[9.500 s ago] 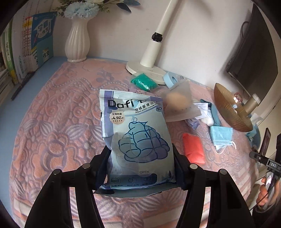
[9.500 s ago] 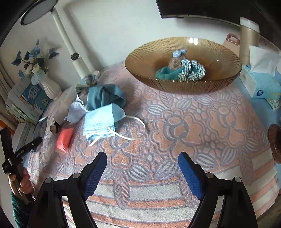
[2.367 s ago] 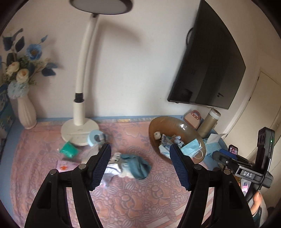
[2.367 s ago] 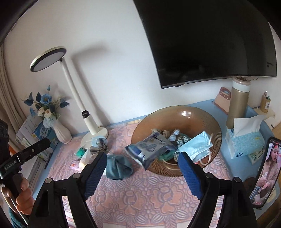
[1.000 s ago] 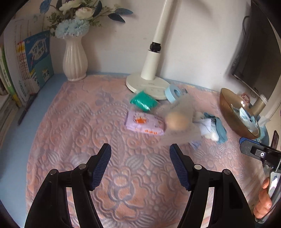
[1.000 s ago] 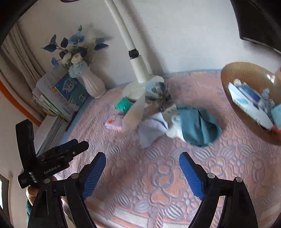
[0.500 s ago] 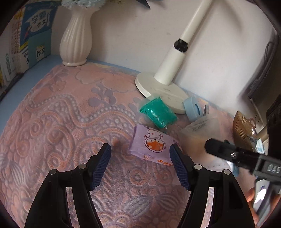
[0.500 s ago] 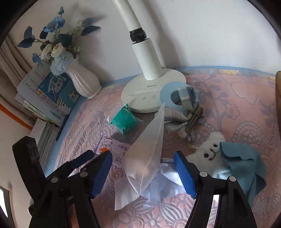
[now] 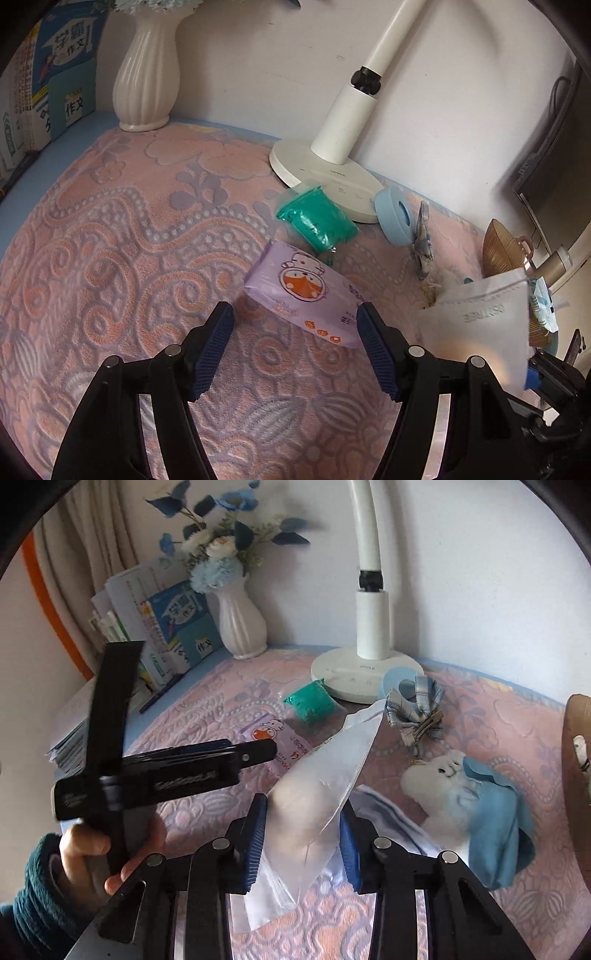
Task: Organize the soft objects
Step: 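Grasp the purple wipes pack with left tool while right tool grasps clear bag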
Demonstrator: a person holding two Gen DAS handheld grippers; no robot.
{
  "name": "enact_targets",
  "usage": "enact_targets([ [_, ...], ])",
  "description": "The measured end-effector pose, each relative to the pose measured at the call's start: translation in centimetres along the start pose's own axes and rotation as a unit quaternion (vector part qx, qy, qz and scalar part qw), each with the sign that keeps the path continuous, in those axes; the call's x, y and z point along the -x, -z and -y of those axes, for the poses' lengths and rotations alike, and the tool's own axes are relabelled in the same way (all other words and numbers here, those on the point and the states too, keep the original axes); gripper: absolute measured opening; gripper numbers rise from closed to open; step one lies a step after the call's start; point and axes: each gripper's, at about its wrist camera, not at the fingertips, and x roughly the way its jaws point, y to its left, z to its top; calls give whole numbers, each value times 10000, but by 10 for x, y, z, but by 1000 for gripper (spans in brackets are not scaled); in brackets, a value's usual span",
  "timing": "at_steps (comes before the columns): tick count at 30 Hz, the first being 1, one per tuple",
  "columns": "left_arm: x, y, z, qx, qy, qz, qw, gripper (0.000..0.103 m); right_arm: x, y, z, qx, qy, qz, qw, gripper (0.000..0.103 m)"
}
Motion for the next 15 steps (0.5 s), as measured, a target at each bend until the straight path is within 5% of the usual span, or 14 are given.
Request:
enact_targets([
  [2,-1,-1,11,-82,-36,-48,9999,68,15,11,2,102,-75,245,9996,35],
  [5,-13,-9,37,-201,-76,-341,9992,90,19,22,13,-62,-245,416,9988,35],
  [8,-35,-23,55,-258,-716,-482,9959,90,11,29,33,-429,-397,367,9976,36],
  [15,-56,-19,69,-1061,-1511,-273,9824,42,14,27,33,-303,-406,423,9978,36],
])
